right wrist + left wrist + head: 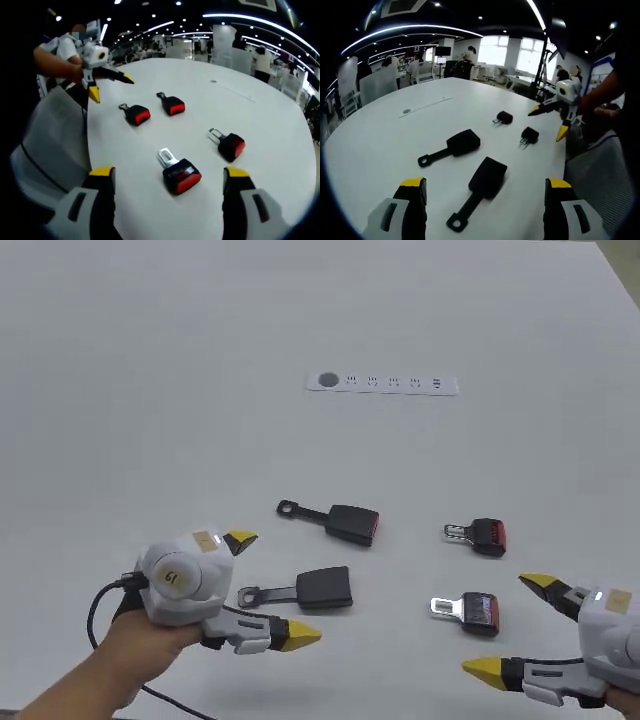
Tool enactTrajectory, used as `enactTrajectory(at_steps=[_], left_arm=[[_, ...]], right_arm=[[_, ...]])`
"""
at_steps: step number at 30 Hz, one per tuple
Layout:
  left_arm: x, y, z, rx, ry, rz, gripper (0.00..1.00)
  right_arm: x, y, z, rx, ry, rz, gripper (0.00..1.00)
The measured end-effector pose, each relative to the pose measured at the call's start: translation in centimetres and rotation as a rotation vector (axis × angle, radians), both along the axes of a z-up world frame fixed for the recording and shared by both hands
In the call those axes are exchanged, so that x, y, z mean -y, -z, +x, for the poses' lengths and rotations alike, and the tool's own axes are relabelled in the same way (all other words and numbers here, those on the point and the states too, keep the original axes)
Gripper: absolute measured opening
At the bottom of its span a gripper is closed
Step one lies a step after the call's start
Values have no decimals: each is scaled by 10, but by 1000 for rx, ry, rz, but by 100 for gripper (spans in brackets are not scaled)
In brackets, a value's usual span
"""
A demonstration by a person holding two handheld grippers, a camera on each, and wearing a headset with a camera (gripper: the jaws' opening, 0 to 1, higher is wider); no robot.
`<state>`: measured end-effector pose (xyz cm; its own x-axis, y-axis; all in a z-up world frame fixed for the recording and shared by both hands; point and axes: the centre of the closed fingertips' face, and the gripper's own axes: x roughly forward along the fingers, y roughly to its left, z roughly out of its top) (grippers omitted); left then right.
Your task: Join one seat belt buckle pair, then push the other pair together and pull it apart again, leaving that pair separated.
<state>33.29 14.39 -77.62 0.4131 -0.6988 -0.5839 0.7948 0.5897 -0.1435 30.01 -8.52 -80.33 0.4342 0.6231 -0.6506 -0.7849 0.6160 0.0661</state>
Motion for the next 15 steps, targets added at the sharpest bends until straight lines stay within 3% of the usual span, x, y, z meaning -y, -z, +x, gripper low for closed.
enactTrajectory(at_steps=[15], left_arm=[[12,20,5,-33,46,39,100]], right_arm=[[4,17,5,-37,-40,-26,86]])
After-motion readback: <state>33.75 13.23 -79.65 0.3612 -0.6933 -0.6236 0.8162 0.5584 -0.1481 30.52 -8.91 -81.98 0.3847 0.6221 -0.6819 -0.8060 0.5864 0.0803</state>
